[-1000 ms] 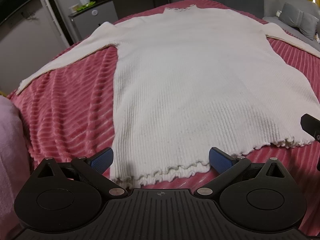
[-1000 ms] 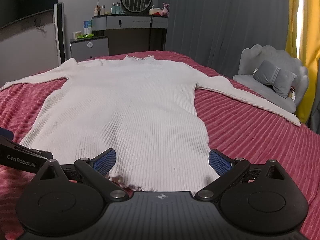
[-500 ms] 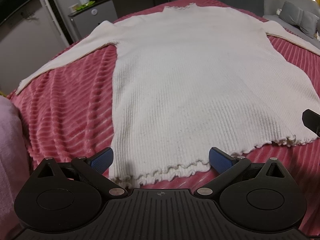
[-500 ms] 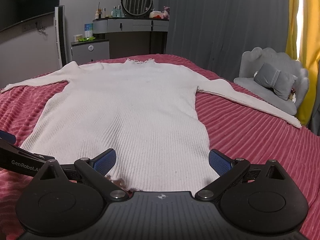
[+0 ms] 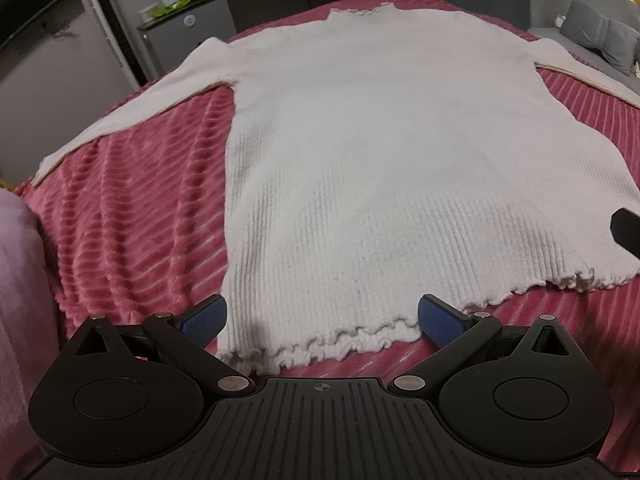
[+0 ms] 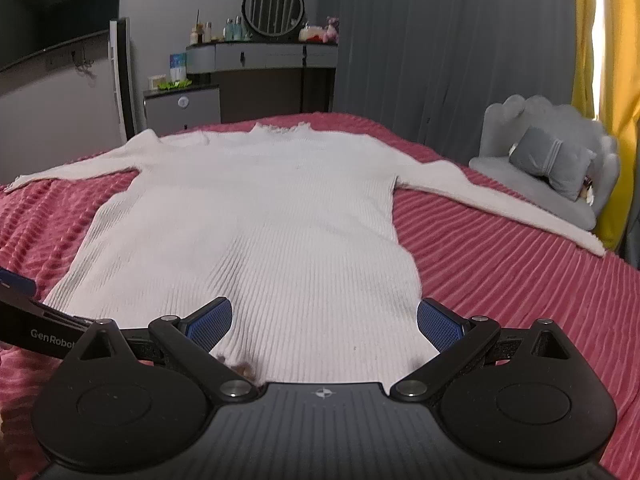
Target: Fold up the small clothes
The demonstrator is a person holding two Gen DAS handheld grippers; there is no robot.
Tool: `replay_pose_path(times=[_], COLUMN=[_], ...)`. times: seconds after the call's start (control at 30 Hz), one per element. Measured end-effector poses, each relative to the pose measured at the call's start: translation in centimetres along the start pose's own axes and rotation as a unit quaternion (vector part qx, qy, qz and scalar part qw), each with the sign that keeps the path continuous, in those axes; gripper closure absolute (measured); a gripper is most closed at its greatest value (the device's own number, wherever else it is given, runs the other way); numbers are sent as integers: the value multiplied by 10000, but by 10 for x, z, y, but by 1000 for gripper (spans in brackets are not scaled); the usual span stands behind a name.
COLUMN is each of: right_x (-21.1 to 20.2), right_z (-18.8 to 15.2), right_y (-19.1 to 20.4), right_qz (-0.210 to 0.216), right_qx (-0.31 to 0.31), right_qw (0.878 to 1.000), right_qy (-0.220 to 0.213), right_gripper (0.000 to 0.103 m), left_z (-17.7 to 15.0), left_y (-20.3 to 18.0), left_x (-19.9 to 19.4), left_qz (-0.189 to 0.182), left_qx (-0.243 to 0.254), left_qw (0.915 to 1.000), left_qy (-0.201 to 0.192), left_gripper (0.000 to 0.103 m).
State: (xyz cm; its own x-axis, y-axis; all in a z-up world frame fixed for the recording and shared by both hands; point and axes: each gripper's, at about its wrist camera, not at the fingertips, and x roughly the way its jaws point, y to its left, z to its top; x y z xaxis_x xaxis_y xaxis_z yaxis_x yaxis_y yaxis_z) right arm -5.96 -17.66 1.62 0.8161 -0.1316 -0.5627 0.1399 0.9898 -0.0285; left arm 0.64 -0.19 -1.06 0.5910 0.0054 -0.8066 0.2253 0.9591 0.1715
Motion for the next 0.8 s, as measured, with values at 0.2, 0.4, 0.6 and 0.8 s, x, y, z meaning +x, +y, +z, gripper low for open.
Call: replay_pose_path(times=[0.2,0.4,0.6,0.8], right_x=[3,14,38,71], right_z=[2,18,41,41], right_y=[-3,-27,-129,-225], right_qz=[-72,106,392,-11], right_qx=[117,437,2466,3352], right_qw=[9998,9987,9683,9419], right_qy=[116,231,-1,211], right_gripper=[4,4,4,4], left_z=[20,83,142,160], left_y=[5,11,7,-6], left_x=[-2,-12,9,63], left_qz=[-220,-200,-352,-194], left_qx=[-275,-474,-858,-862], left_qw=[9993,9978,9926,9940], left_qy=[134,-409,-778,-639], left_gripper=[0,0,0,0])
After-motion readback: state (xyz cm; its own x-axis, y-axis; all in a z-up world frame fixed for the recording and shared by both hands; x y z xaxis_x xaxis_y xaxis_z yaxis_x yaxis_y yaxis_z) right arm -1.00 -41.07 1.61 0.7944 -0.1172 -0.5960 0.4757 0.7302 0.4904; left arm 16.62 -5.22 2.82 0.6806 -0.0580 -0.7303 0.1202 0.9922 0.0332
